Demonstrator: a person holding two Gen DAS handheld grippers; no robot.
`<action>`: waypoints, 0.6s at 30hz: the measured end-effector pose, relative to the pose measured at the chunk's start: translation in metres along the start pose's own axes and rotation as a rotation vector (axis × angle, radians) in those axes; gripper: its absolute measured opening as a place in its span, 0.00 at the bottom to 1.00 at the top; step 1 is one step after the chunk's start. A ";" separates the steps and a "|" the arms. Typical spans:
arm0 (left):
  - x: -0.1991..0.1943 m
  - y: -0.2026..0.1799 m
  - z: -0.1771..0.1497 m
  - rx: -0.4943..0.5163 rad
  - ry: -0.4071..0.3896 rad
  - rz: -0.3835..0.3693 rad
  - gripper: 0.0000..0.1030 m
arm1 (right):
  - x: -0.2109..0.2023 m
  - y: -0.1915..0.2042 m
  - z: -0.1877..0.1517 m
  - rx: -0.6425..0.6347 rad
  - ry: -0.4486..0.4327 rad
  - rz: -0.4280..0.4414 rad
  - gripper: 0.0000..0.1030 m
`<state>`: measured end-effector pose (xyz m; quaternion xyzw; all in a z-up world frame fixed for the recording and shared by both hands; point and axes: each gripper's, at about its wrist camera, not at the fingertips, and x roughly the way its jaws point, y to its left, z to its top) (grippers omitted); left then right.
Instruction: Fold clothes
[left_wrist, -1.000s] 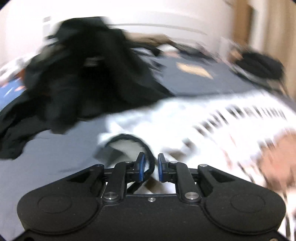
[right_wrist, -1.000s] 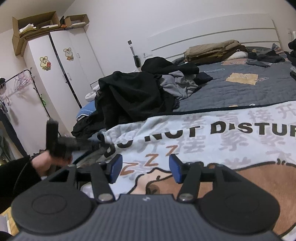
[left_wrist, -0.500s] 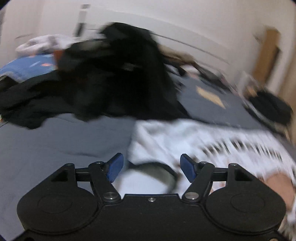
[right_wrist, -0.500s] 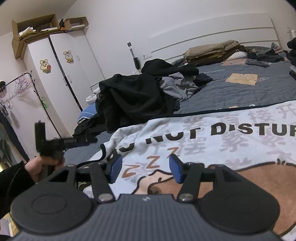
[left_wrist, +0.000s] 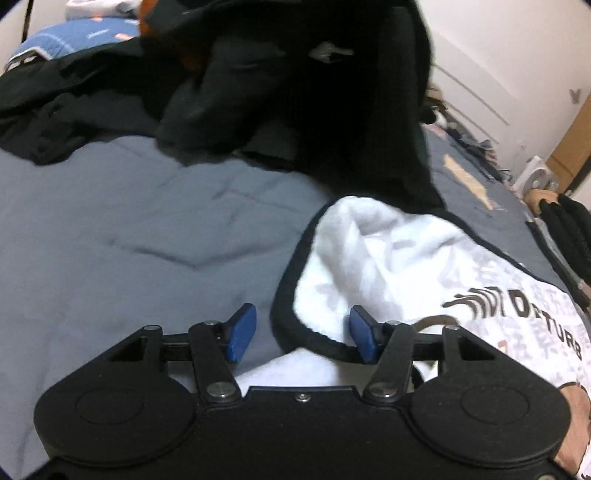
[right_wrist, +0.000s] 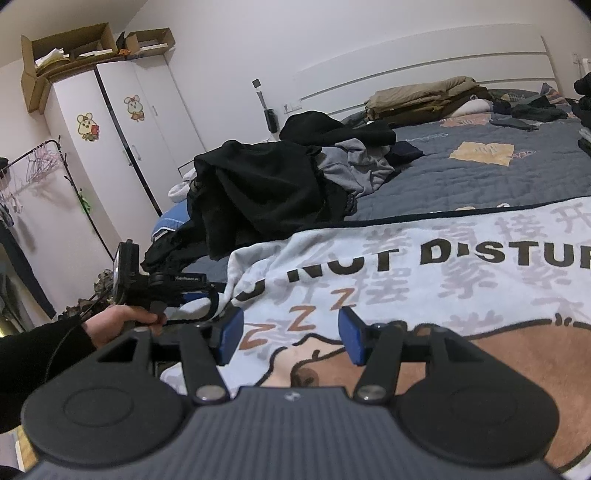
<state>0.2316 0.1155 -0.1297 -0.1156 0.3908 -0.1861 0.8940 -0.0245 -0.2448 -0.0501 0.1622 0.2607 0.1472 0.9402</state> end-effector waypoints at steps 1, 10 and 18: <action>-0.002 -0.004 -0.001 0.034 -0.015 -0.002 0.46 | 0.000 0.000 0.000 0.001 0.001 -0.001 0.54; -0.030 -0.025 0.011 0.291 -0.176 0.099 0.14 | 0.003 -0.002 -0.003 0.009 0.011 -0.006 0.54; -0.036 -0.013 0.061 0.468 -0.311 0.432 0.13 | 0.006 -0.002 -0.005 0.003 0.025 -0.006 0.55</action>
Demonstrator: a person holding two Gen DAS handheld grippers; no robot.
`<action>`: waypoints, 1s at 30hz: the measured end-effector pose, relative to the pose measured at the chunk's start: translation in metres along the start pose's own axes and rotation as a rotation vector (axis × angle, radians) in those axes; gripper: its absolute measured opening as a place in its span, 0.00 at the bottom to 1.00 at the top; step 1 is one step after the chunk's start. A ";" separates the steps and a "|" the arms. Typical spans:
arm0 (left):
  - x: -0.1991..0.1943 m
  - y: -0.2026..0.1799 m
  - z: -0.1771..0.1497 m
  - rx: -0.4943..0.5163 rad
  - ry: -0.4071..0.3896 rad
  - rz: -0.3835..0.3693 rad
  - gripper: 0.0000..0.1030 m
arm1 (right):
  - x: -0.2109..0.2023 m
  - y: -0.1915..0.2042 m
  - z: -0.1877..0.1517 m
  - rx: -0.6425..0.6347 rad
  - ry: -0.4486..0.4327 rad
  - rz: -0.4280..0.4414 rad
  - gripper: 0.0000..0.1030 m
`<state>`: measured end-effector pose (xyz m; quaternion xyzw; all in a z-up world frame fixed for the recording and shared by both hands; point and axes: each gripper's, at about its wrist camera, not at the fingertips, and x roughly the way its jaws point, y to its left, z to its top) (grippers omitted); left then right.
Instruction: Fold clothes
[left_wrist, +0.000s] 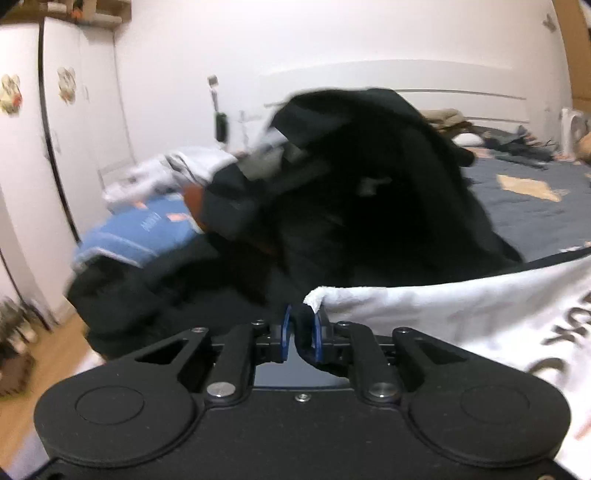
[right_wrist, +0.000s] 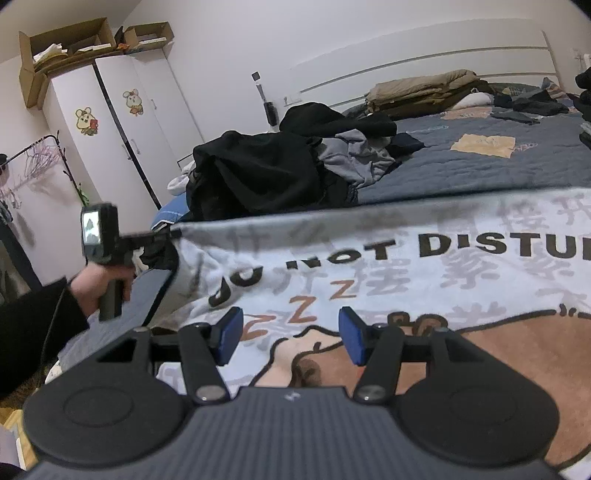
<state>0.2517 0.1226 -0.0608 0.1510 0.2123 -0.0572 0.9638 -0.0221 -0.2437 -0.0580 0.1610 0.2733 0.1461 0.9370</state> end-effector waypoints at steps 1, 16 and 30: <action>0.006 -0.005 0.005 0.066 -0.002 0.012 0.13 | 0.000 0.000 0.000 -0.001 0.002 0.000 0.55; 0.021 0.012 -0.004 0.006 0.137 0.082 0.54 | 0.002 -0.002 -0.001 0.001 0.016 0.005 0.55; -0.169 -0.028 -0.059 -0.234 0.135 -0.212 0.69 | -0.007 0.026 -0.005 -0.057 0.044 0.032 0.59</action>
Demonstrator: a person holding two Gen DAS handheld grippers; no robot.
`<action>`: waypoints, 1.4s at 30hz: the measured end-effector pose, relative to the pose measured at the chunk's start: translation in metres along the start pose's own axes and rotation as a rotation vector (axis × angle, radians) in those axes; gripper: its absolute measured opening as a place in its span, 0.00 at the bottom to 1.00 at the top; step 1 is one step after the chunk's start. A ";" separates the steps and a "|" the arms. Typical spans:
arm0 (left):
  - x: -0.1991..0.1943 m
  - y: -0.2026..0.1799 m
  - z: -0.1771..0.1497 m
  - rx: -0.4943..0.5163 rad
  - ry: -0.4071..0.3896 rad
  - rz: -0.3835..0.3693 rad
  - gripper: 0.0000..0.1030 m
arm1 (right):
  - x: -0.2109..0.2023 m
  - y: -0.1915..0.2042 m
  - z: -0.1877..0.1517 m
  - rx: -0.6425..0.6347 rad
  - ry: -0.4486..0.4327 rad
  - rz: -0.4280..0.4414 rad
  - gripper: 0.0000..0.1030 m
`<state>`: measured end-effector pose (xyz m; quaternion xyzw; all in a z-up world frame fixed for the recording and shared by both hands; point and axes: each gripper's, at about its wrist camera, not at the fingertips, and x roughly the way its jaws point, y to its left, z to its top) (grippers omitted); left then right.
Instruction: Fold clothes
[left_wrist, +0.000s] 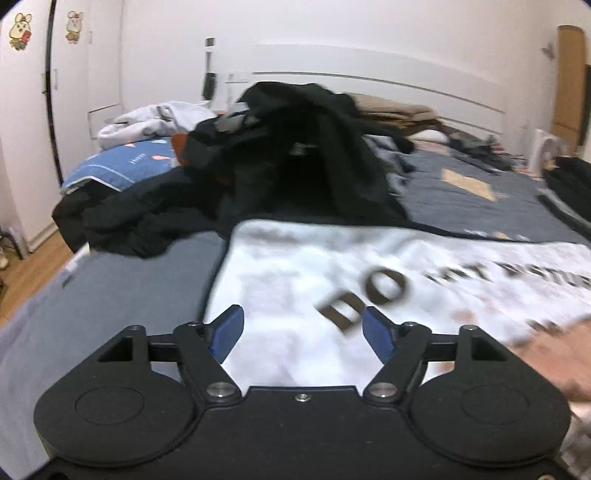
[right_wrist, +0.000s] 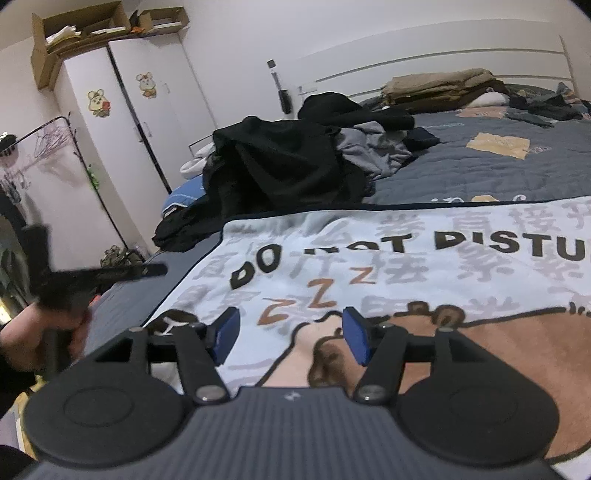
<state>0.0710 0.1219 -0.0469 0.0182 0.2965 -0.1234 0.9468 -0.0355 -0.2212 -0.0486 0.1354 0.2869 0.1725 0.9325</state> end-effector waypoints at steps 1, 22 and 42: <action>-0.012 -0.005 -0.008 -0.002 0.001 -0.012 0.69 | -0.001 0.003 -0.001 -0.008 0.002 0.004 0.59; -0.113 -0.142 -0.166 0.182 0.017 -0.359 0.71 | -0.061 -0.010 -0.022 -0.042 0.001 -0.090 0.60; -0.106 -0.242 -0.230 0.582 0.047 -0.527 0.60 | -0.121 -0.049 -0.035 -0.005 -0.008 -0.169 0.60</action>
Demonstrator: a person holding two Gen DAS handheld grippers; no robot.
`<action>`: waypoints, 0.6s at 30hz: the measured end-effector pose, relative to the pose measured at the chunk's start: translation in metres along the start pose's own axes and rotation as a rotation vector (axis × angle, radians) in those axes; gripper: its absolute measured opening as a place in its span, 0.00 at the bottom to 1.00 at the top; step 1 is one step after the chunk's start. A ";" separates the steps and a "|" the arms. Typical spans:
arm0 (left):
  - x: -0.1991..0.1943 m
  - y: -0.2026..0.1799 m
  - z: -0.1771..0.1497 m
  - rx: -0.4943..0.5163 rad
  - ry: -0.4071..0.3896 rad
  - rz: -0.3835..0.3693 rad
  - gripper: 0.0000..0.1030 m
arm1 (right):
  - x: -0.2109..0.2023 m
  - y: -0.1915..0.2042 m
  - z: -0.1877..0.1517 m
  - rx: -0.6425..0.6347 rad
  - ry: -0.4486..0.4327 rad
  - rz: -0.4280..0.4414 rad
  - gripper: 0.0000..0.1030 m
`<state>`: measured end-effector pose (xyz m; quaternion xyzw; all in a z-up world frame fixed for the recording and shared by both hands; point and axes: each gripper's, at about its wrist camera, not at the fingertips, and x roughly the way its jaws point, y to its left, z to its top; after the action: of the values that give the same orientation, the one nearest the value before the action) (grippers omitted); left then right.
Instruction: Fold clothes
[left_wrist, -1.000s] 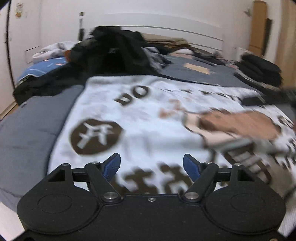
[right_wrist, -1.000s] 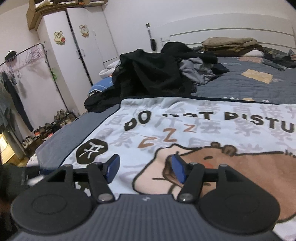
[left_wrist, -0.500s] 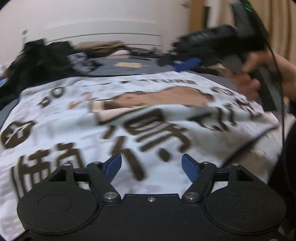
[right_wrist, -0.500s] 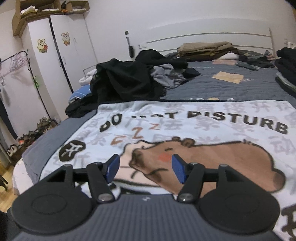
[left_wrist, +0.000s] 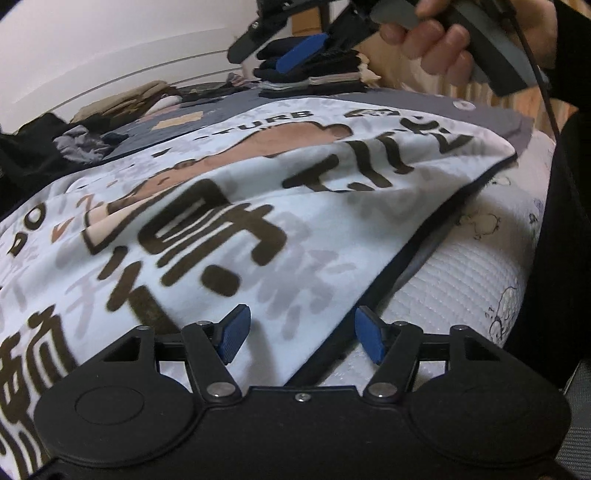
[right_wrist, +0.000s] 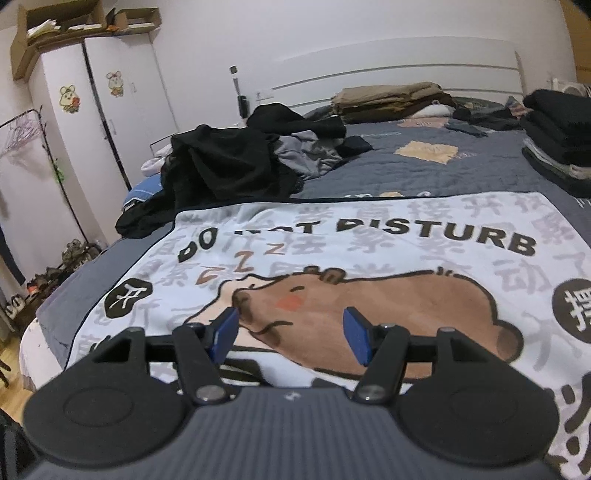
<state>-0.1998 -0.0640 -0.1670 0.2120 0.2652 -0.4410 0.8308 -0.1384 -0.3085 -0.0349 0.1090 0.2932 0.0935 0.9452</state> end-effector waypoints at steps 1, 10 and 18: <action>0.002 -0.002 0.000 0.010 0.002 -0.005 0.60 | -0.001 -0.002 0.000 0.003 0.003 0.002 0.60; 0.015 -0.016 0.005 0.081 0.026 -0.002 0.51 | -0.023 -0.001 -0.007 -0.059 0.040 0.028 0.60; 0.022 -0.015 0.010 0.068 0.062 -0.014 0.27 | -0.044 0.004 -0.038 -0.134 0.150 0.095 0.60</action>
<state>-0.1998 -0.0914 -0.1744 0.2520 0.2771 -0.4489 0.8113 -0.1964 -0.3096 -0.0409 0.0518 0.3509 0.1655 0.9202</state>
